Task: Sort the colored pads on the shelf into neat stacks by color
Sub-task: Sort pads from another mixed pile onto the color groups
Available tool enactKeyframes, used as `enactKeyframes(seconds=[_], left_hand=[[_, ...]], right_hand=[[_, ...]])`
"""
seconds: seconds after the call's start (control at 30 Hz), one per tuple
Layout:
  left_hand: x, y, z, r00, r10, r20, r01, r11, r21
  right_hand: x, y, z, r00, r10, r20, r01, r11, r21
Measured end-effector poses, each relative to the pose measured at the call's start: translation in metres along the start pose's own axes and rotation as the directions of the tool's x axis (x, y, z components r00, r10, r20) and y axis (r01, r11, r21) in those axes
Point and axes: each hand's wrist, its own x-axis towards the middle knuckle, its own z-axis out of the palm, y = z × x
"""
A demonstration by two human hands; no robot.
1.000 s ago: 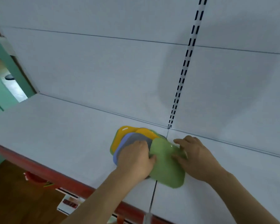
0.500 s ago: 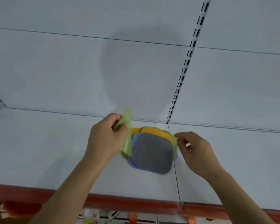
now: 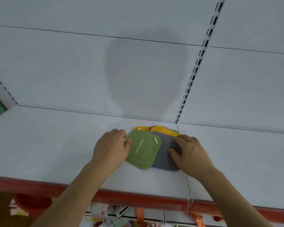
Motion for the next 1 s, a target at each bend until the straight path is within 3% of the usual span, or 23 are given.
enactKeyframes(seconds=[0.07,0.27,0.33,0.43,0.5,0.57,0.67,0.77,0.83,0.9,0.97,1.0], left_hand=[[0.003,-0.008,0.000,0.990,-0.082,0.111,0.074,0.994,0.079],[0.007,0.007,0.015,0.953,-0.218,0.212,0.232,0.972,-0.044],[0.011,0.008,0.011,0.931,-0.244,0.272,0.273,0.959,-0.076],[0.016,0.004,0.005,0.921,-0.246,0.304,0.315,0.927,-0.205],[0.018,0.001,0.001,0.923,-0.247,0.296,0.359,0.832,-0.423],[0.020,-0.004,-0.003,0.919,-0.240,0.314,0.385,0.721,-0.576],[0.021,-0.016,-0.010,0.920,-0.252,0.301,0.386,0.715,-0.583],[0.023,-0.028,-0.013,0.888,-0.262,0.377,0.444,0.700,-0.560],[0.022,-0.031,-0.014,0.879,-0.270,0.393,0.454,0.728,-0.514],[0.024,-0.028,-0.012,0.892,-0.267,0.365,0.433,0.736,-0.521],[0.026,-0.024,-0.007,0.905,-0.284,0.317,0.419,0.729,-0.542],[0.027,-0.023,-0.005,0.908,-0.296,0.297,0.415,0.732,-0.540]], right_hand=[[0.007,-0.001,-0.005,0.997,0.036,0.070,-0.038,0.999,0.018],[0.026,0.007,-0.017,0.960,0.185,0.210,-0.232,0.945,0.228],[0.027,0.006,-0.019,0.965,0.176,0.196,-0.231,0.923,0.309],[0.022,0.006,-0.026,0.990,0.131,0.053,-0.141,0.908,0.394],[0.013,0.004,-0.039,0.978,0.136,-0.159,-0.048,0.885,0.463],[0.001,0.000,-0.050,0.918,0.077,-0.390,0.109,0.894,0.435],[-0.017,-0.001,-0.050,0.867,0.018,-0.497,0.180,0.921,0.346],[-0.029,0.014,-0.042,0.805,-0.050,-0.591,0.220,0.950,0.220],[-0.034,0.022,-0.032,0.788,-0.306,-0.534,0.416,0.904,0.096],[-0.045,0.028,-0.017,0.785,-0.539,-0.306,0.581,0.812,0.058],[-0.054,0.035,-0.011,0.822,-0.556,-0.124,0.570,0.808,0.148],[-0.057,0.039,-0.012,0.853,-0.511,-0.110,0.522,0.828,0.203]])
